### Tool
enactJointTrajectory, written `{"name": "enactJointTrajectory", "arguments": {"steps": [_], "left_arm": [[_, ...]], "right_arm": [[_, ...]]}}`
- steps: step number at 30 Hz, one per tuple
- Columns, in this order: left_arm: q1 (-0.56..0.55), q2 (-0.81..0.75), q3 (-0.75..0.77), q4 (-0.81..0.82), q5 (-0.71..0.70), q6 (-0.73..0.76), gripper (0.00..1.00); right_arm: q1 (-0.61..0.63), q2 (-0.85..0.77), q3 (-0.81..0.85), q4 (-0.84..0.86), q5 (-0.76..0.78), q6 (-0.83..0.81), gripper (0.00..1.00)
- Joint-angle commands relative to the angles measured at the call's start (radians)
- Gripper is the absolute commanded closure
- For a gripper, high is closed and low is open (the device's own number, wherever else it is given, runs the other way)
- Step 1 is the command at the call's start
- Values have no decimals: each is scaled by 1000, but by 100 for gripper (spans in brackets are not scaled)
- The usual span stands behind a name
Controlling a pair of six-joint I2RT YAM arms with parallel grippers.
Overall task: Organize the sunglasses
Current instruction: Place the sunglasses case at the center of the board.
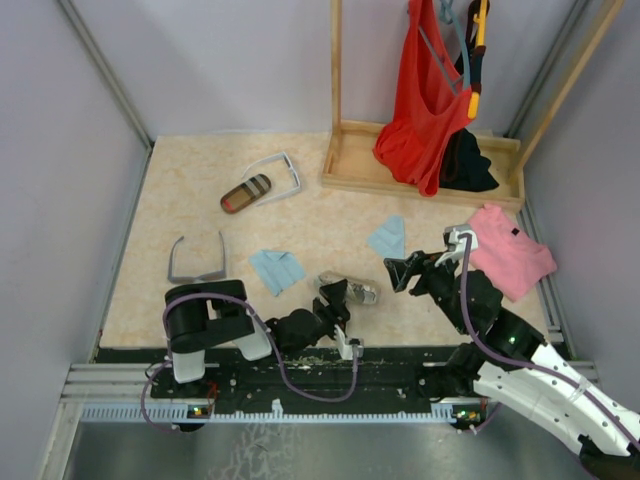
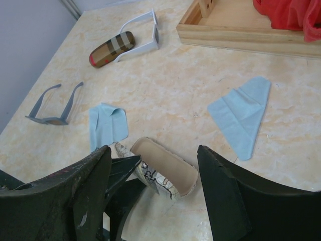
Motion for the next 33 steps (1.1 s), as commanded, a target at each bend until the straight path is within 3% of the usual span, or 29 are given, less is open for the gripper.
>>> {"name": "enactJointTrajectory", "arguments": {"steps": [1,4,5,6,14,24,33], "left_arm": [[-17,0,-16,21,-16,-7,49],[-26,3,-17,26,-32,-10,42],[-30,4,-18,30,-36,-11,31],[-33,5,-18,33,-39,-13,26],[-57,9,-25,64,-73,-23,9],[-144,-32,-40,97,-167,-60,0],[-276,-109,-72,44,-296,-184,2]], "right_arm": [[-2,-6,13,27,-7,4,30],[-1,-6,16,23,-6,1,30],[-2,-6,17,21,-7,1,30],[-3,-7,18,20,-7,0,30],[-2,-6,19,14,-11,-7,30],[-3,20,50,-34,-32,-38,30],[-2,76,95,-108,-43,-82,30]]}}
